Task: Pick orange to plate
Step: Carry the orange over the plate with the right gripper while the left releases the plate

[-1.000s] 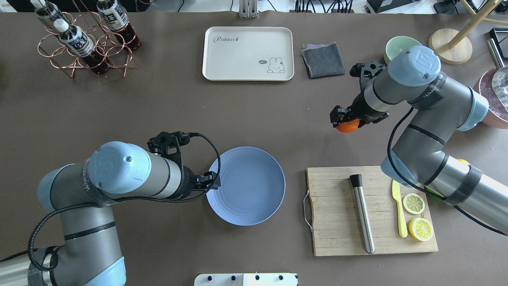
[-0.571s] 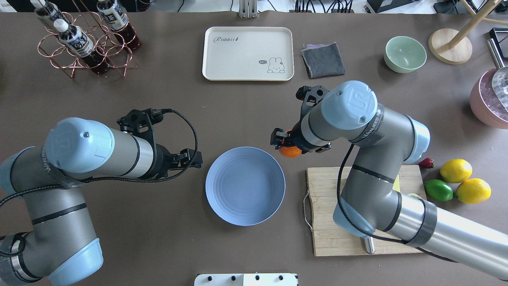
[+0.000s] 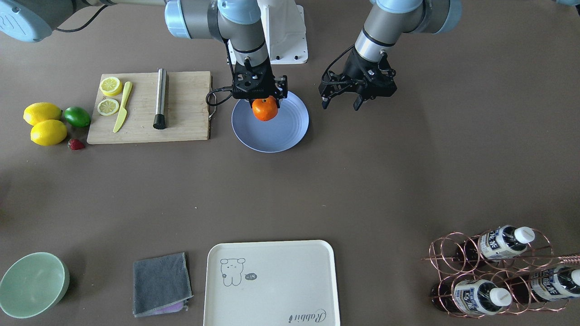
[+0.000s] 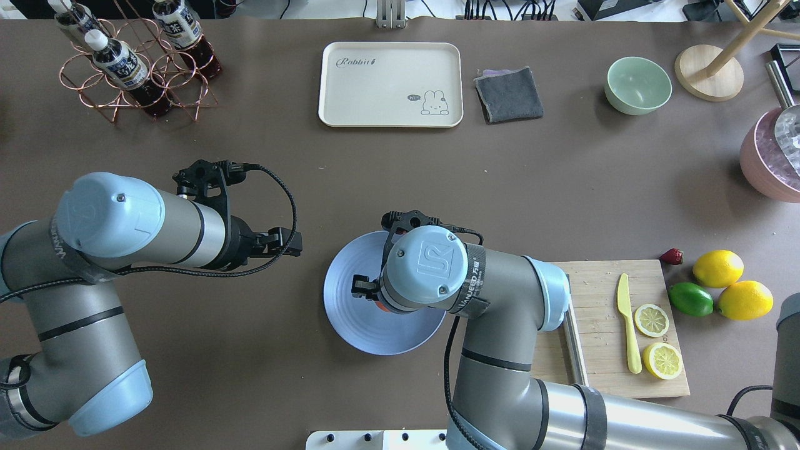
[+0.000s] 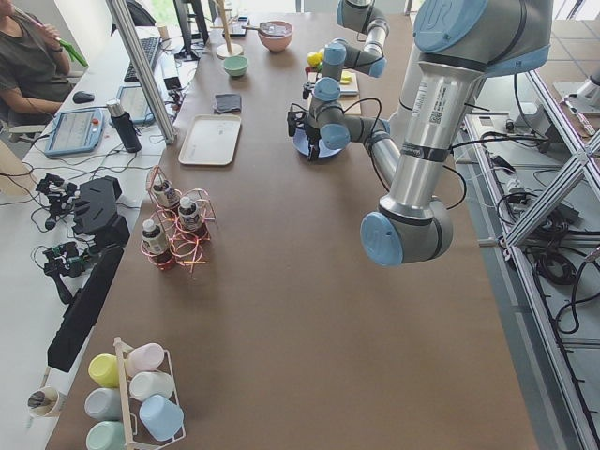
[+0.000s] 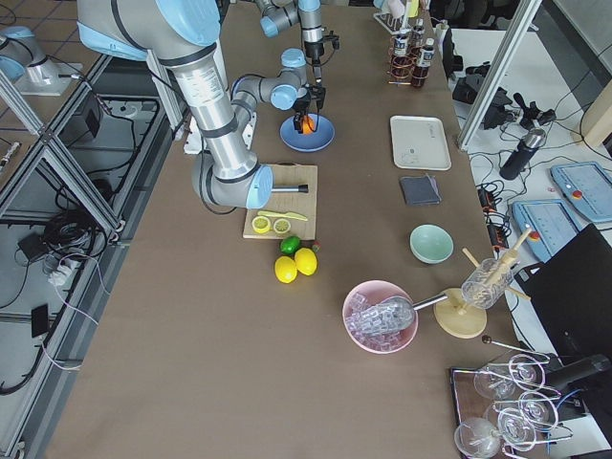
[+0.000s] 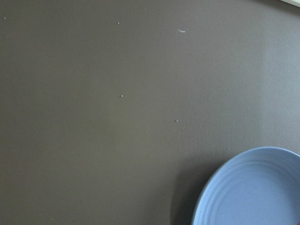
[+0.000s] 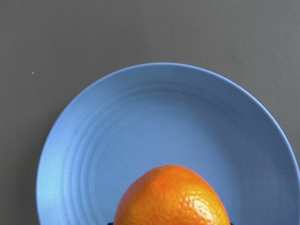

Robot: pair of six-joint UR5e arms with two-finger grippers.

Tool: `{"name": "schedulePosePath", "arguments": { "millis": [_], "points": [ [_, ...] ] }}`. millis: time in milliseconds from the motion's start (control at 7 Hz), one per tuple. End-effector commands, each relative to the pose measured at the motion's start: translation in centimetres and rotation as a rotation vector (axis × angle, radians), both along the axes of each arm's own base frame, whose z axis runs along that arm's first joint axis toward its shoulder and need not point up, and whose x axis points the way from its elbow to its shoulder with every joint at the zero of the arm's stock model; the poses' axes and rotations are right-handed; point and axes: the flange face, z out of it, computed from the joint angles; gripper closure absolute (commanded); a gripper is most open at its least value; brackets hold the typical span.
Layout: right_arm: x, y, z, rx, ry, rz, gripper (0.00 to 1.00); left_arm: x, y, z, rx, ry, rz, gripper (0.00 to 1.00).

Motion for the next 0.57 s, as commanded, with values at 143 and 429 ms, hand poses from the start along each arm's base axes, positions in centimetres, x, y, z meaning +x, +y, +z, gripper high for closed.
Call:
{"name": "schedulePosePath", "arguments": {
  "millis": [143, 429],
  "points": [
    [-1.6, 0.09, 0.7, -0.001, 0.026, -0.01, 1.0, -0.61, -0.26, -0.87, -0.015, 0.03, 0.041, 0.03],
    [-1.72, 0.06, 0.71, 0.0, 0.028, -0.001, 0.0, -0.53, -0.43, -0.71, -0.021, 0.029, 0.044, 0.03]
  ]
}}
